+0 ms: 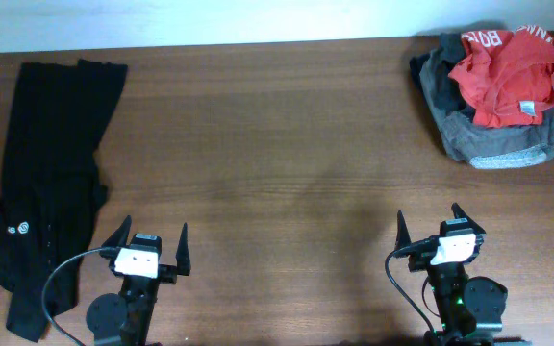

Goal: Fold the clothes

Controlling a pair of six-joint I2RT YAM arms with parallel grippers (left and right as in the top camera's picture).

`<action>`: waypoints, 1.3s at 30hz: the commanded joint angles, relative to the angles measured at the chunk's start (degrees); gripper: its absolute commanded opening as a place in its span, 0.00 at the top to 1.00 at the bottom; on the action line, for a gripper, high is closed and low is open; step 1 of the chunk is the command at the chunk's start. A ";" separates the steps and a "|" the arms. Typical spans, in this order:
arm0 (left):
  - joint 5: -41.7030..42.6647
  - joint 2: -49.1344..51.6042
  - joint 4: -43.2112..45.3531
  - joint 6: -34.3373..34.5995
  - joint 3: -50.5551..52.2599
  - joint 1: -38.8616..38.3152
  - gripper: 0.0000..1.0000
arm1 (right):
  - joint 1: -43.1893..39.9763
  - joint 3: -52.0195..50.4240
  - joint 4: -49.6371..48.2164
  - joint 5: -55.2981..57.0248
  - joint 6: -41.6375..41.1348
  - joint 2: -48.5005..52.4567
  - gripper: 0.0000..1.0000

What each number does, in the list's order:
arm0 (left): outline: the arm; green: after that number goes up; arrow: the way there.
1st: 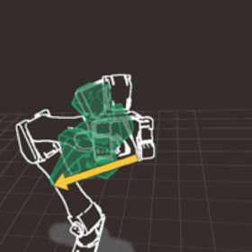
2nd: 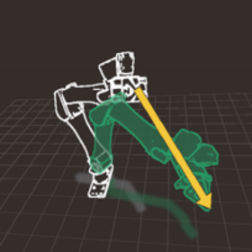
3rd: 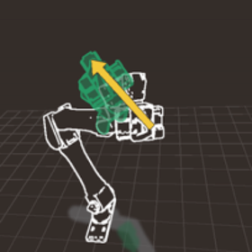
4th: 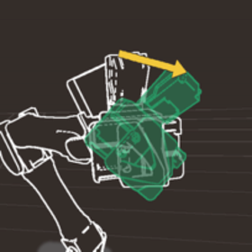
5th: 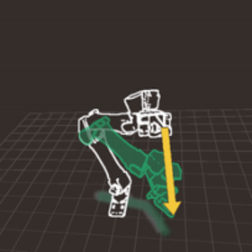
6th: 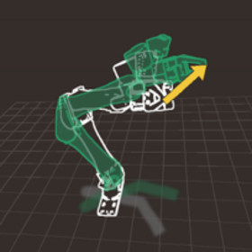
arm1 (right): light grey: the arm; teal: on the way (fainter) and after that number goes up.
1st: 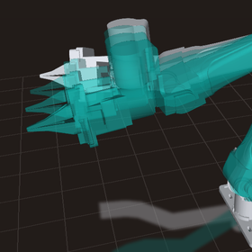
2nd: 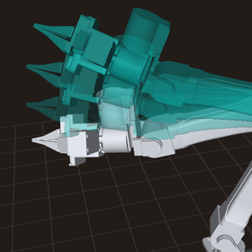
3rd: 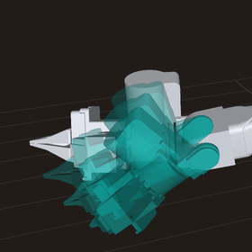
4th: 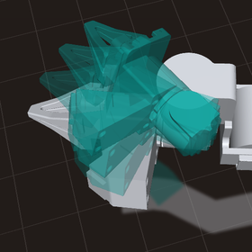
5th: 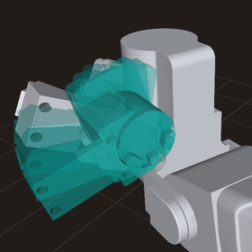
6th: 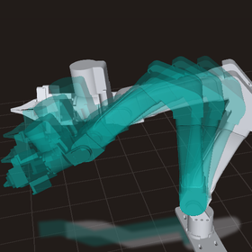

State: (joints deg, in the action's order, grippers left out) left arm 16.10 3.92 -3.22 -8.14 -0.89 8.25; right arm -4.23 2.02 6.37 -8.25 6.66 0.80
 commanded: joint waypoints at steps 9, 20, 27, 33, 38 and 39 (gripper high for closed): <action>-5.60 0.11 -0.35 -0.55 0.35 -0.22 0.01 | 0.57 -0.44 0.00 -0.55 -0.02 -0.61 0.02; -5.62 0.11 -0.33 -0.55 0.35 -0.22 0.01 | 0.52 -0.44 -2.34 1.18 1.49 -0.61 0.01; -5.60 0.11 -0.31 -0.55 0.35 -0.22 0.01 | 0.52 -0.46 -3.15 1.18 1.46 -0.61 0.01; -1.49 0.11 1.49 -0.52 0.35 -0.22 0.01 | 0.52 -0.46 -5.46 -3.32 1.46 -0.61 0.01; 9.57 0.11 6.51 -0.52 0.35 -0.22 0.01 | 0.52 -0.35 -8.59 -7.74 -2.69 -0.61 0.01; 11.56 0.11 7.65 -0.52 0.35 -0.22 0.01 | 0.52 -0.15 -9.22 -7.74 -4.76 -0.61 0.01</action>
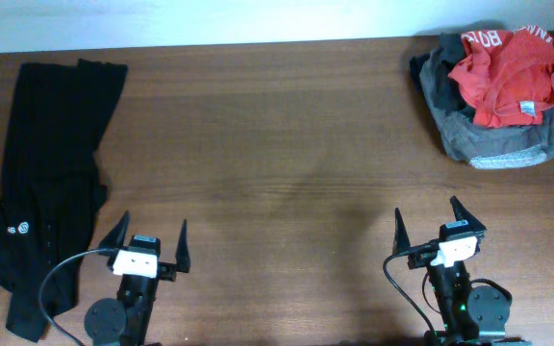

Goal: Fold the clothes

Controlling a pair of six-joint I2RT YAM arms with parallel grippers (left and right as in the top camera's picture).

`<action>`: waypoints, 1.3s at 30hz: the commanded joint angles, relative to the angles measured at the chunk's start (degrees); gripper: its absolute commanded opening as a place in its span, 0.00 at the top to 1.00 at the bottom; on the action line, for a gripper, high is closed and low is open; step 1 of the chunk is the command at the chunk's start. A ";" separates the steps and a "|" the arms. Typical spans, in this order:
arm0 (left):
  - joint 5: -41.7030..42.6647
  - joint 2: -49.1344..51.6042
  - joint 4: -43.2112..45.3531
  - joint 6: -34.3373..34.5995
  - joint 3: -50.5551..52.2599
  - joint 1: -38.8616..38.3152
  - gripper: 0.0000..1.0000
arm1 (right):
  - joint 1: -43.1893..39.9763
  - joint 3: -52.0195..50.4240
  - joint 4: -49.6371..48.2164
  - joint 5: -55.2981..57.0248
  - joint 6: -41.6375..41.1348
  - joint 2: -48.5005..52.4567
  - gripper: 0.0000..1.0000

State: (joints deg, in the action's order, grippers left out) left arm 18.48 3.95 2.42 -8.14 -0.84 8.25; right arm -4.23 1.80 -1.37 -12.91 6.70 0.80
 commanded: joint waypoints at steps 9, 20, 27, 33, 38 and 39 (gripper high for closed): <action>16.70 0.28 6.64 -0.50 -2.38 -0.22 0.01 | 0.50 8.79 -1.79 -6.01 -8.96 2.58 0.01; 14.69 16.31 -1.79 -0.55 -18.80 -0.22 0.01 | 0.52 35.39 8.79 -15.96 -8.92 29.88 0.01; 2.99 38.12 -21.46 -1.79 -40.02 -0.22 0.01 | 0.52 55.52 25.07 -18.18 -8.92 49.20 0.01; 3.08 57.94 -41.68 -5.70 -61.46 -0.22 0.01 | 0.59 70.95 40.74 -18.69 -8.90 65.26 0.01; 3.15 72.32 -52.89 -5.66 -75.52 -0.22 0.01 | 1.31 77.92 45.05 -22.91 -8.94 75.71 0.01; 3.13 74.49 -53.09 -5.66 -76.70 -0.22 0.01 | 1.31 78.03 44.06 -23.54 -8.96 76.98 0.01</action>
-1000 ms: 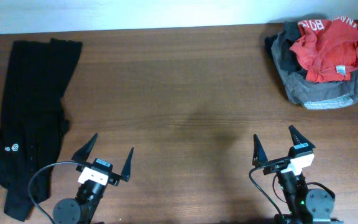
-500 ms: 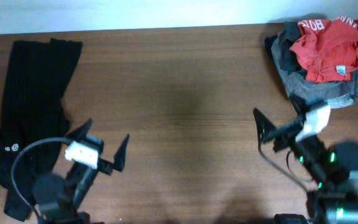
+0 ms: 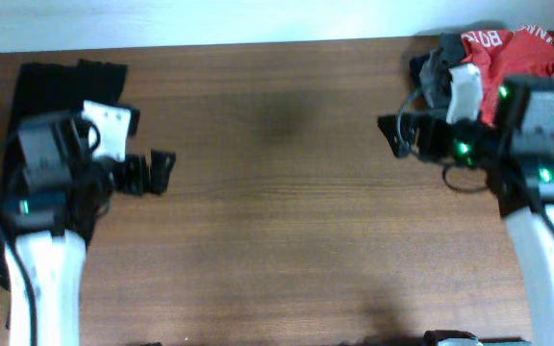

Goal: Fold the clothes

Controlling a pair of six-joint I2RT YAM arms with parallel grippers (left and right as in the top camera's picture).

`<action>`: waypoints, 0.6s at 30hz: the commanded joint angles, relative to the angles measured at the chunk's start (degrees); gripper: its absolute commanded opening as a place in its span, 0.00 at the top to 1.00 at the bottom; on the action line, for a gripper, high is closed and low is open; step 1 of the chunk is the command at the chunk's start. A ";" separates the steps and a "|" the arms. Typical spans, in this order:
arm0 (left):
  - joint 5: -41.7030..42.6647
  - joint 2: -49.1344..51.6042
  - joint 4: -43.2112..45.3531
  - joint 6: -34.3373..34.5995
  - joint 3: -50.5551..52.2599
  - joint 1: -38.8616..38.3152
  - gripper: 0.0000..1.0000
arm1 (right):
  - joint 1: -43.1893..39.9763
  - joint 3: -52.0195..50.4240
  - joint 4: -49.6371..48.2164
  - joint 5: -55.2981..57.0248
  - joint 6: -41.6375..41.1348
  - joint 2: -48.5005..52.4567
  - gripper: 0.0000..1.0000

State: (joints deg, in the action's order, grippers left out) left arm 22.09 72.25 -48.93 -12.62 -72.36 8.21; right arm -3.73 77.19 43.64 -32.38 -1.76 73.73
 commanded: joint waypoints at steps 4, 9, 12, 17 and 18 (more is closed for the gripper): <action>-0.68 13.20 1.25 -1.20 -5.75 -0.17 0.01 | 0.76 2.62 -4.50 -13.18 -0.87 9.07 0.01; -10.64 20.46 4.04 3.34 -5.75 -0.17 0.27 | 0.76 2.62 -4.39 -15.43 -0.87 13.92 0.05; -23.04 24.52 4.20 12.28 -5.75 -0.17 0.29 | 0.76 2.62 -3.52 -15.43 -0.90 16.24 0.05; -33.27 30.47 4.37 15.04 -5.75 -0.17 0.30 | 0.79 2.62 -3.39 -15.43 -0.92 18.84 0.05; -34.07 31.41 4.52 15.04 -5.75 -0.17 0.30 | 0.85 2.60 -3.37 -15.43 -0.90 19.06 0.05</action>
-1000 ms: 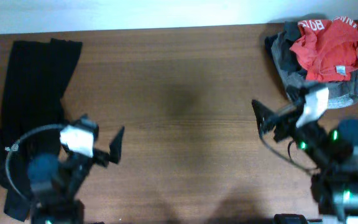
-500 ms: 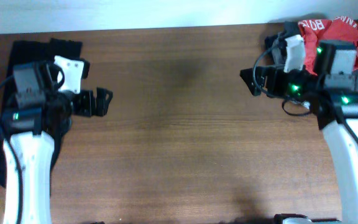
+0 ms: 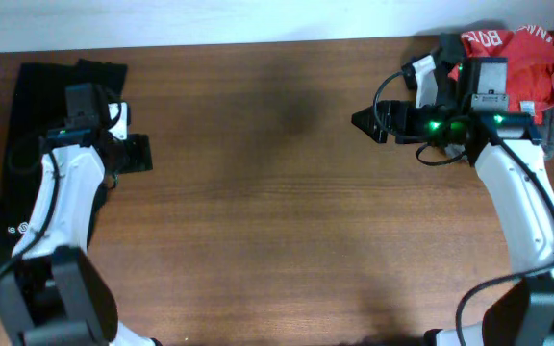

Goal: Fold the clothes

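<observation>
A long black garment (image 3: 27,144) lies spread along the table's left side. At the back right a red garment (image 3: 537,72) sits heaped on a grey one (image 3: 493,152). My left gripper (image 3: 138,154) hangs at the black garment's right edge, fingers apart and empty. Just left of the pile, my right gripper (image 3: 365,122) points left over bare wood. It is seen edge-on, so its jaws cannot be read.
The brown wooden table (image 3: 277,221) stretches between the two heaps. A white wall strip (image 3: 210,19) runs along the far edge. The right arm's body (image 3: 479,106) covers part of the pile's left side.
Both arms have shifted a little. The left gripper is slightly higher in the view and nearer the black garment's edge. The right gripper now reaches further left of the pile.
Both grippers first rested open at the table's front edge, barely changed at the second moment. By the third moment both arms were raised, left over the black garment, right by the red and grey pile. The clothes lie where they were.
</observation>
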Controlling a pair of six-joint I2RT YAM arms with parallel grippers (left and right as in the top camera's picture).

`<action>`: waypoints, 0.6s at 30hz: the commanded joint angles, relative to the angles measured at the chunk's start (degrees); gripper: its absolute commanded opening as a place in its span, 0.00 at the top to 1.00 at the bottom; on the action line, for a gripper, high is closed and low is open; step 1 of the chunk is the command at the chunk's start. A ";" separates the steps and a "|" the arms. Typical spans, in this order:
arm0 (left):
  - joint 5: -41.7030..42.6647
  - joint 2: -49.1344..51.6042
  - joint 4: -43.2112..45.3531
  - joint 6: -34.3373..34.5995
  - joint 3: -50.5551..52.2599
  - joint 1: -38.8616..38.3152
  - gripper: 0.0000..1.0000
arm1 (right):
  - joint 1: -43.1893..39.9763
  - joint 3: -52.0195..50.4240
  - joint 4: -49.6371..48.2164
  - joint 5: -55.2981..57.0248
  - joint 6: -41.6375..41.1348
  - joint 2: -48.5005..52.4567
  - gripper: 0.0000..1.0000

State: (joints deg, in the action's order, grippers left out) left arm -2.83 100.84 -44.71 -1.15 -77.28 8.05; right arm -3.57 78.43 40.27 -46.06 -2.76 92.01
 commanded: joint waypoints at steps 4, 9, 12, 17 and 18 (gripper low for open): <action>-12.24 6.08 0.98 3.56 -0.83 0.00 0.30 | 1.33 1.36 0.02 -1.75 0.11 0.96 0.05; -14.27 8.70 1.88 5.07 -0.83 0.00 0.30 | 3.26 1.36 0.00 -1.05 0.11 0.96 0.05; -15.93 9.49 2.47 5.53 -0.83 0.00 0.30 | 4.48 1.36 0.00 -0.17 0.11 0.96 0.05; -20.28 10.47 2.19 6.10 -0.76 0.00 0.31 | 5.99 1.36 0.04 1.92 0.11 0.96 0.05; -20.94 10.67 1.97 6.10 -0.76 0.00 0.31 | 6.14 1.36 0.04 1.92 0.11 0.96 0.05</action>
State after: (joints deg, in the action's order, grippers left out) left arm -19.33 109.89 -42.44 3.81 -77.28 8.05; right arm 1.65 78.43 40.27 -45.15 -2.83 92.90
